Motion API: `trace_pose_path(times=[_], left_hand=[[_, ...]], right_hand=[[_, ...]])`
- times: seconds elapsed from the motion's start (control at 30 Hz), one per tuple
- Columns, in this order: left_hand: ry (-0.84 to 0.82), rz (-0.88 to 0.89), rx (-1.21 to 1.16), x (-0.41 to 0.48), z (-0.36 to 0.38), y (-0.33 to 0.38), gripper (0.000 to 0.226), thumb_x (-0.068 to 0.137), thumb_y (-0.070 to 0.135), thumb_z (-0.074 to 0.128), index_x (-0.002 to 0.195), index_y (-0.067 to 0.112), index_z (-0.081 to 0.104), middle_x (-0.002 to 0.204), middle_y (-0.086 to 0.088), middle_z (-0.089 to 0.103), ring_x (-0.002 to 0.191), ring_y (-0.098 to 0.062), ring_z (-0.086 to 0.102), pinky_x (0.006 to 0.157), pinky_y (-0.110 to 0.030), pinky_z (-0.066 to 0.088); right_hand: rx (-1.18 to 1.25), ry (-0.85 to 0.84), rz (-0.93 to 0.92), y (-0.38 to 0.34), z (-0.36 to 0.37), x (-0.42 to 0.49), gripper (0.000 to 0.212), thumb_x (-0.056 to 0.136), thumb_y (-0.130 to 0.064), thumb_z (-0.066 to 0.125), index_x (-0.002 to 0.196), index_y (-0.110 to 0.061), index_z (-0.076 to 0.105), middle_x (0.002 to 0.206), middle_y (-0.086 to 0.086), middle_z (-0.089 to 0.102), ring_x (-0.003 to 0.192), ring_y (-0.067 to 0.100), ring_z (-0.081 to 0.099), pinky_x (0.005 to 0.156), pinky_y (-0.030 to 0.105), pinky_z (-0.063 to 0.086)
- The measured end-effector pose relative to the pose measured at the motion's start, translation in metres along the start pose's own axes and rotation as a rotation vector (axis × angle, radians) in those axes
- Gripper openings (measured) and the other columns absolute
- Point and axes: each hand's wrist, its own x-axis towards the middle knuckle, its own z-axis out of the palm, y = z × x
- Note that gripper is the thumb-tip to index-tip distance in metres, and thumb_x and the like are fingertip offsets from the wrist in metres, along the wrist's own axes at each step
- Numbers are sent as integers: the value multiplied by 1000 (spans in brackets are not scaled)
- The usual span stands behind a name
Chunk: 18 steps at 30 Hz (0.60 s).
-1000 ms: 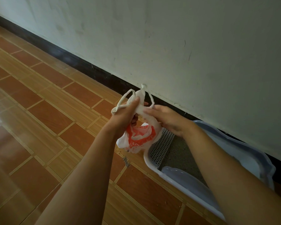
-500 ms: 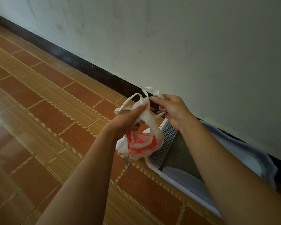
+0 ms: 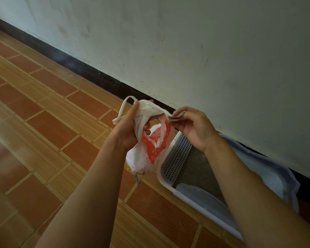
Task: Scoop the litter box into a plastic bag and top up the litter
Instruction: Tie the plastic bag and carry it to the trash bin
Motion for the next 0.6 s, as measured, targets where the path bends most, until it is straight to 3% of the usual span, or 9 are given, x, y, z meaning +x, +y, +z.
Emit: trace_pose_path(times=[0.13, 0.2, 0.27, 0.3, 0.37, 0.43, 0.47, 0.53, 0.6], left_hand=[[168, -43, 180, -1, 6, 2, 46, 80, 45, 65, 113, 13, 59, 106, -12, 65, 96, -25, 63, 80, -41, 55], [218, -21, 274, -1, 9, 1, 37, 80, 39, 68, 103, 14, 58, 99, -10, 62, 91, -22, 61, 73, -36, 55], [210, 46, 378, 0, 11, 1, 22, 83, 31, 66, 93, 15, 57, 87, -7, 59, 77, -16, 59, 58, -27, 53], [192, 69, 436, -1, 11, 2, 17, 85, 27, 65, 92, 14, 57, 85, -6, 58, 73, -15, 58, 56, -26, 53], [137, 68, 556, -2, 8, 4, 17, 85, 24, 65, 96, 13, 57, 92, -11, 61, 82, -21, 62, 69, -35, 58], [57, 60, 652, -4, 6, 5, 29, 82, 27, 67, 105, 12, 56, 103, -17, 62, 96, -32, 63, 85, -47, 55], [-8, 85, 687, -6, 7, 6, 34, 79, 28, 67, 107, 13, 55, 105, -19, 62, 97, -33, 63, 86, -50, 53], [-130, 169, 717, -7, 9, 6, 35, 74, 22, 62, 107, 15, 53, 105, -19, 60, 93, -33, 63, 81, -48, 54], [-166, 220, 753, -8, 10, 7, 36, 77, 19, 61, 112, 18, 55, 108, -16, 62, 94, -30, 66, 75, -40, 58]], right_hand=[[-225, -88, 58, 1, -2, -3, 46, 87, 7, 36, 61, -11, 70, 81, 9, 67, 87, 19, 64, 81, 29, 54], [-324, -111, 77, 1, -2, -4, 43, 86, 4, 35, 64, -12, 68, 80, 8, 66, 85, 18, 64, 82, 31, 53], [-409, -29, 58, 3, 0, -3, 35, 87, 2, 36, 71, -13, 63, 80, 6, 63, 86, 21, 62, 85, 36, 53], [-453, 27, 31, 4, 0, -1, 30, 88, 1, 39, 77, -16, 61, 85, 4, 62, 90, 21, 61, 87, 37, 52], [-519, 61, -22, 7, 1, 2, 31, 86, 0, 49, 96, -27, 60, 109, 0, 59, 109, 17, 55, 92, 36, 49], [-578, -33, -12, 8, 2, 4, 46, 84, -8, 60, 116, -41, 53, 137, -5, 46, 128, 11, 39, 99, 37, 43], [-604, -91, 20, 8, 3, 5, 49, 84, -14, 63, 122, -43, 50, 142, -6, 42, 131, 11, 35, 100, 39, 43], [-631, -156, 84, 8, 5, 6, 48, 86, -22, 63, 131, -34, 49, 134, -1, 51, 125, 15, 47, 96, 41, 49], [-643, -129, 99, 6, 8, 6, 40, 87, -27, 62, 125, -25, 53, 120, 0, 60, 112, 14, 57, 93, 37, 51]])
